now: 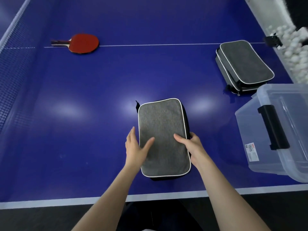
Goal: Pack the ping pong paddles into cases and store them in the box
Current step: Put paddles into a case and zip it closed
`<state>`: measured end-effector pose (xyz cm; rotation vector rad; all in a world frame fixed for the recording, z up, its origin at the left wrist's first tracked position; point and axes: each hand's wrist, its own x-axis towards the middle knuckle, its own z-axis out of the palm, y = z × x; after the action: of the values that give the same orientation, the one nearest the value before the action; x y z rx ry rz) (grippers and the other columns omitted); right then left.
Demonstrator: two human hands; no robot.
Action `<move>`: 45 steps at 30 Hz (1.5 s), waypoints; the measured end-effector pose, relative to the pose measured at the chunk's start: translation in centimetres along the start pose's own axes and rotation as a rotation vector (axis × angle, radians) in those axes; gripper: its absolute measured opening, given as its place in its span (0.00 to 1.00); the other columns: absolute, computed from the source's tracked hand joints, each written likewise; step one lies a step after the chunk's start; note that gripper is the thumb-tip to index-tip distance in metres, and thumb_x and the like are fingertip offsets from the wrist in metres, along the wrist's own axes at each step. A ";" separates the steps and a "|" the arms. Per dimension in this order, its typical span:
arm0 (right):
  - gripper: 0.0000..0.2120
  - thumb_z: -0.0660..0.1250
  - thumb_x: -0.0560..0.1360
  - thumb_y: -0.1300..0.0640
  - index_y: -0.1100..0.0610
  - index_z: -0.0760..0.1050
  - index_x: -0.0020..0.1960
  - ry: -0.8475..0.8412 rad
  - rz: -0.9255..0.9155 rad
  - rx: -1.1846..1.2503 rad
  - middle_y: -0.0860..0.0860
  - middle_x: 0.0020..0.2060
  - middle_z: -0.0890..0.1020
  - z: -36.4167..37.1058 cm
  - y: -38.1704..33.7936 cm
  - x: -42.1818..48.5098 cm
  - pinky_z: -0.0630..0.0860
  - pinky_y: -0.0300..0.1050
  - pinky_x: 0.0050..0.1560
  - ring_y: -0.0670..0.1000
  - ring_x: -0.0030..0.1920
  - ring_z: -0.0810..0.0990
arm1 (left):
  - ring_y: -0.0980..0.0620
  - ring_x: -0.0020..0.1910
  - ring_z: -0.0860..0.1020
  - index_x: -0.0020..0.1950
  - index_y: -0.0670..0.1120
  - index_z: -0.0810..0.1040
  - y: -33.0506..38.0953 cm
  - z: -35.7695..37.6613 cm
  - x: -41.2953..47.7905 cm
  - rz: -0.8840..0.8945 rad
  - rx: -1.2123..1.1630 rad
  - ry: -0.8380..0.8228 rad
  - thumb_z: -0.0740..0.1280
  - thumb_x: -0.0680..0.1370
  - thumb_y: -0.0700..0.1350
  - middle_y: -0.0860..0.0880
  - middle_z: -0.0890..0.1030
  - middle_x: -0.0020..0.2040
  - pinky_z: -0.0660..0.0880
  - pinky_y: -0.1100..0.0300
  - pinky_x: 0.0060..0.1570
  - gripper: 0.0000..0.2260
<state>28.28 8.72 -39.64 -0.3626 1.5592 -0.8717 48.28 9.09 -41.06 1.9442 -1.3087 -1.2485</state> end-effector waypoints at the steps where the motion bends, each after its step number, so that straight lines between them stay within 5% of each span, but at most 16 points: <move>1: 0.22 0.77 0.68 0.59 0.61 0.74 0.59 -0.020 -0.003 0.014 0.56 0.49 0.84 -0.1 -0.4 -0.2 0.80 0.48 0.43 0.54 0.46 0.84 | 0.50 0.71 0.65 0.79 0.52 0.49 0.5 -0.8 0.6 -0.098 -0.163 -0.055 0.70 0.72 0.60 0.50 0.63 0.74 0.65 0.52 0.67 0.43; 4: 0.21 0.76 0.68 0.58 0.60 0.76 0.58 -0.097 -0.020 0.025 0.56 0.49 0.85 -0.4 -2.0 -1.0 0.80 0.48 0.42 0.55 0.47 0.85 | 0.54 0.61 0.75 0.77 0.57 0.51 2.0 -2.9 2.0 -0.197 -0.375 -0.212 0.72 0.67 0.64 0.52 0.74 0.64 0.70 0.57 0.59 0.46; 6: 0.24 0.77 0.65 0.56 0.60 0.76 0.59 -0.148 -0.046 0.025 0.57 0.50 0.85 -0.3 -3.0 -1.5 0.80 0.49 0.42 0.55 0.48 0.85 | 0.55 0.57 0.79 0.73 0.57 0.61 3.1 -3.8 2.6 -0.159 -0.469 -0.256 0.75 0.62 0.66 0.53 0.78 0.61 0.75 0.55 0.58 0.44; 14: 0.30 0.78 0.58 0.52 0.59 0.76 0.57 -0.199 -0.126 0.049 0.54 0.44 0.86 1.3 -6.3 -2.9 0.80 0.44 0.35 0.53 0.43 0.86 | 0.58 0.47 0.83 0.61 0.56 0.71 7.4 -5.5 2.3 -0.045 -0.624 -0.103 0.79 0.62 0.59 0.55 0.81 0.54 0.79 0.63 0.38 0.31; 22: 0.28 0.76 0.60 0.41 0.53 0.77 0.56 -0.229 -0.242 -0.140 0.48 0.47 0.86 2.2 -8.7 -4.2 0.80 0.40 0.40 0.48 0.46 0.85 | 0.53 0.50 0.82 0.58 0.54 0.73 9.0 -7.0 1.6 0.039 -0.657 0.051 0.79 0.64 0.53 0.52 0.81 0.54 0.81 0.52 0.47 0.26; 25: 0.27 0.66 0.68 0.34 0.51 0.77 0.59 -0.086 -0.338 -0.221 0.47 0.53 0.83 1.9 -8.3 -4.5 0.79 0.46 0.54 0.47 0.54 0.82 | 0.53 0.49 0.82 0.58 0.54 0.73 9.7 -7.7 1.6 0.063 -0.706 0.141 0.80 0.64 0.53 0.52 0.81 0.53 0.81 0.54 0.44 0.27; 27: 0.22 0.59 0.77 0.38 0.53 0.76 0.60 0.077 -0.383 -0.099 0.51 0.58 0.80 1.7 -6.6 -5.0 0.75 0.53 0.61 0.50 0.58 0.79 | 0.53 0.49 0.82 0.58 0.54 0.72 10.4 -8.4 1.7 0.064 -0.757 0.223 0.80 0.64 0.53 0.53 0.81 0.53 0.81 0.55 0.45 0.27; 31: 0.12 0.55 0.82 0.51 0.54 0.76 0.51 0.216 -0.455 0.050 0.59 0.53 0.82 3.7 -1.4 -7.2 0.76 0.47 0.49 0.51 0.48 0.80 | 0.54 0.50 0.81 0.59 0.54 0.71 12.1 -9.5 2.3 0.052 -0.897 0.397 0.79 0.62 0.56 0.54 0.80 0.54 0.80 0.53 0.49 0.30; 38: 0.08 0.67 0.76 0.49 0.46 0.77 0.55 -0.017 -0.500 -0.134 0.41 0.49 0.82 11.2 0.9 -10.1 0.75 0.30 0.45 0.36 0.49 0.79 | 0.60 0.49 0.80 0.62 0.53 0.69 15.1 -10.1 3.0 0.065 -1.068 0.630 0.78 0.61 0.58 0.58 0.78 0.53 0.76 0.63 0.45 0.34; 45: 0.04 0.71 0.73 0.50 0.48 0.79 0.40 0.198 -0.581 0.018 0.44 0.35 0.84 14.3 -1.1 -10.7 0.78 0.36 0.37 0.45 0.39 0.83 | 0.64 0.46 0.79 0.59 0.57 0.67 16.3 -10.0 2.7 0.060 -1.109 0.713 0.78 0.62 0.57 0.61 0.76 0.49 0.74 0.67 0.42 0.31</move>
<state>43.72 10.63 -30.71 -0.7575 1.6510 -1.4012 49.96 -1.25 -24.86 1.2682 -0.1827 -0.8040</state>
